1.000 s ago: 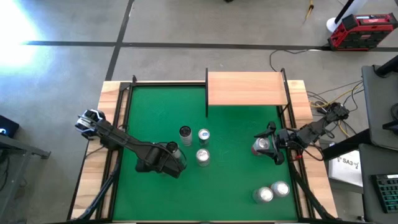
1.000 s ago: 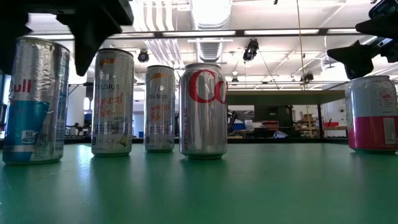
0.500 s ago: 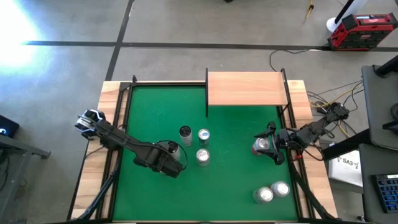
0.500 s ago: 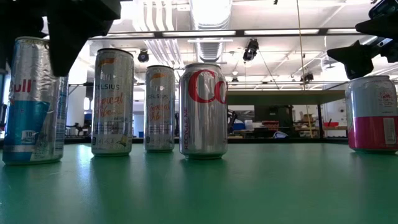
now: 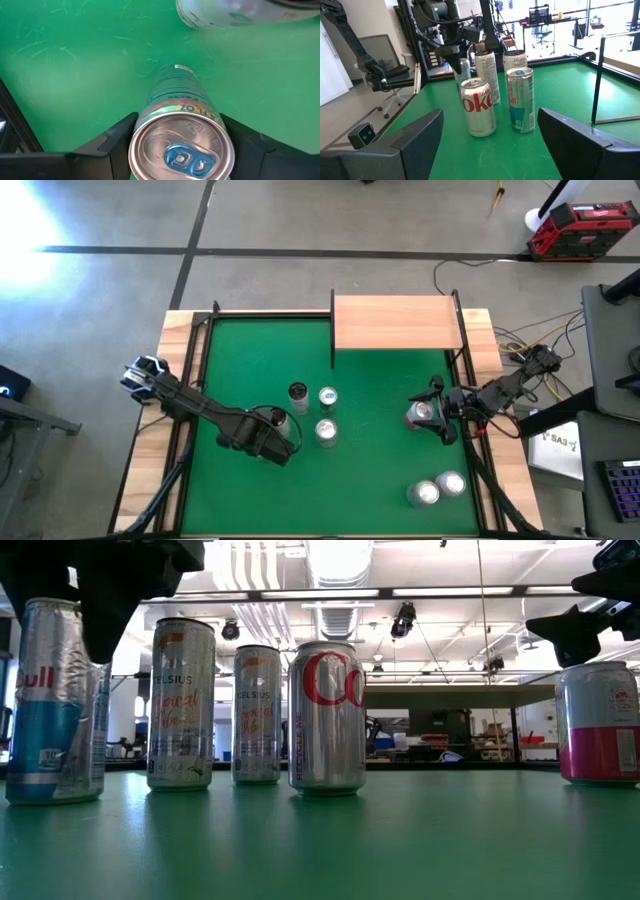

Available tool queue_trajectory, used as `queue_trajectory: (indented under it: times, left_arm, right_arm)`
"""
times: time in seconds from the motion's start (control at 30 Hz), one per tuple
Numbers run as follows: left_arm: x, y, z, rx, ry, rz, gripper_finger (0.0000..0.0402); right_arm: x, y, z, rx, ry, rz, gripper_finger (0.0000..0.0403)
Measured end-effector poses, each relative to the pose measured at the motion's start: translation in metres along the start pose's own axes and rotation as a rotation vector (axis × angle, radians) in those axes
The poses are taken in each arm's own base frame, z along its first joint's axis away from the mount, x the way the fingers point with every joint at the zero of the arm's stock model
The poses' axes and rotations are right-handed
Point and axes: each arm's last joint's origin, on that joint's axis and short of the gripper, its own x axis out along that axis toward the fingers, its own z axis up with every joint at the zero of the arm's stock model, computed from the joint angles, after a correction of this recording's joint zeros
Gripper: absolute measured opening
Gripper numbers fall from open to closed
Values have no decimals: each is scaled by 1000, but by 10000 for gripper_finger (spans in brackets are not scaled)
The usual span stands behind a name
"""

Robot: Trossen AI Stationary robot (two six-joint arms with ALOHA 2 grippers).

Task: Place canned beverage on shelf
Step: Move the bottom blue soda can to the middle left of the table

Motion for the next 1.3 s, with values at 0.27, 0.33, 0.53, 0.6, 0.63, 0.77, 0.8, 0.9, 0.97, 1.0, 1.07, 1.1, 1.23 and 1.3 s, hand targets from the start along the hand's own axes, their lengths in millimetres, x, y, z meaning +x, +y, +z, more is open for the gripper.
queue_trajectory:
  times: [0.27, 0.33, 0.53, 0.6, 0.63, 0.77, 0.8, 0.9, 0.97, 1.0, 1.07, 1.1, 1.23, 1.3]
  left_arm:
    - [-6, -4, 0, -6, 2, -36, 218]
    - [-7, -5, 0, -7, 4, -44, 228]
    - [-10, -9, 3, -11, 6, -74, 240]
    - [-11, -9, 4, 0, -9, -81, 238]
    - [-11, -10, 4, 3, -17, -85, 237]
    - [-11, -10, 5, -9, -34, -88, 236]
    - [-11, -10, 6, -16, -34, -89, 236]
    - [-11, -10, 7, -53, -32, -89, 236]
    - [-11, -10, 7, -85, -30, -87, 236]
    - [-11, -10, 7, -103, -30, -85, 236]
    - [-11, -9, 7, -143, -29, -76, 236]
    - [-11, -8, 7, -164, -29, -71, 236]
    - [-11, -6, 7, -238, -28, -49, 236]
    - [-11, -6, 7, -262, -28, -45, 236]
  right_arm:
    - [0, 0, 0, 0, 0, 0, 315]
    - [0, 0, 0, 0, 0, 0, 315]
    - [0, 0, 0, -1, 1, 0, 315]
    - [0, 0, 0, 0, 0, 0, 315]
    - [0, 0, 0, 0, 0, 0, 315]
    - [0, 0, 0, 0, 0, 0, 315]
    - [0, 0, 0, 0, 0, 0, 315]
    - [0, 0, 0, 0, 0, 0, 315]
    - [0, 0, 0, 0, 0, 0, 315]
    - [0, 0, 0, 0, 0, 0, 315]
    - [0, 0, 0, 0, 0, 0, 315]
    - [0, 0, 0, 0, 0, 0, 315]
    - [0, 0, 0, 0, 0, 0, 315]
    - [0, 0, 0, 0, 0, 0, 315]
